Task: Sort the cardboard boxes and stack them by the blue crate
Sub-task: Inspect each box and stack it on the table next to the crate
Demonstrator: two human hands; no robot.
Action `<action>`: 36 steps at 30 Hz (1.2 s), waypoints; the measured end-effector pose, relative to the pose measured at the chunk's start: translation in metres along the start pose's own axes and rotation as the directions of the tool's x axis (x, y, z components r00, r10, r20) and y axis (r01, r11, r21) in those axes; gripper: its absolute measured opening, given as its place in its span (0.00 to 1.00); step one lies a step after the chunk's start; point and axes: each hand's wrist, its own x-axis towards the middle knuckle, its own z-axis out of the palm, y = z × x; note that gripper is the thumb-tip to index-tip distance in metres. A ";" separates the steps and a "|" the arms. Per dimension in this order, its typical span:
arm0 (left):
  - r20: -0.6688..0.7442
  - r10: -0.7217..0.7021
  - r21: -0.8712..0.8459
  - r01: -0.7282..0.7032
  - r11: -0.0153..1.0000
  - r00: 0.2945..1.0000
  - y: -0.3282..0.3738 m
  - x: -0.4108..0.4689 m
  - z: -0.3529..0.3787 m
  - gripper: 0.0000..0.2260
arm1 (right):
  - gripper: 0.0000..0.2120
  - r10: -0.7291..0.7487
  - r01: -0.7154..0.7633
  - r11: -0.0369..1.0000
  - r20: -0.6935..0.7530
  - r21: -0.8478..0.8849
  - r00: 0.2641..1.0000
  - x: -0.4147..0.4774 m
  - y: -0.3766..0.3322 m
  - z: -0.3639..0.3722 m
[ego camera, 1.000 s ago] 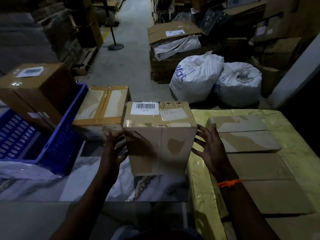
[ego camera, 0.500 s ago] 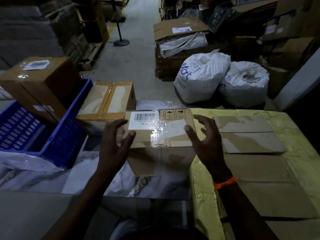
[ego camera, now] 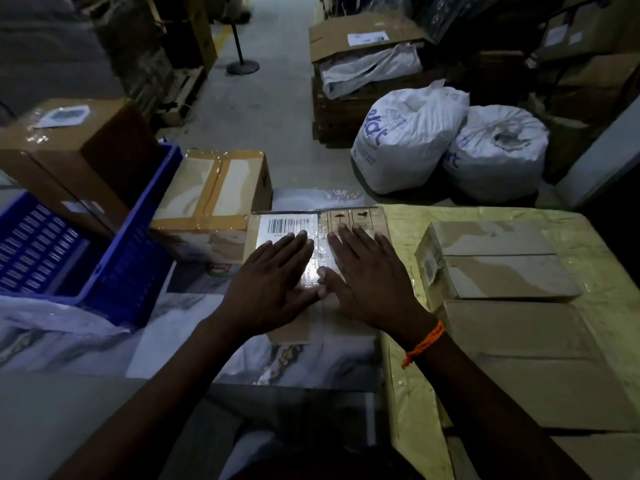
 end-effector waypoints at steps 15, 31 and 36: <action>-0.330 0.147 -0.012 -0.160 0.987 0.933 -0.001 -0.023 0.021 0.18 | 0.18 -0.144 0.209 0.956 -0.292 0.204 0.946 -0.042 0.018 0.008; 0.138 -0.614 -0.847 0.414 0.334 0.777 -0.028 0.015 -0.014 0.20 | 0.24 0.324 -0.623 0.162 0.555 0.765 0.766 0.013 0.060 -0.034; 0.071 -0.583 -0.857 0.348 0.379 0.809 -0.018 0.016 -0.019 0.17 | 0.14 0.367 -0.537 0.243 0.436 0.808 0.821 0.016 0.062 -0.034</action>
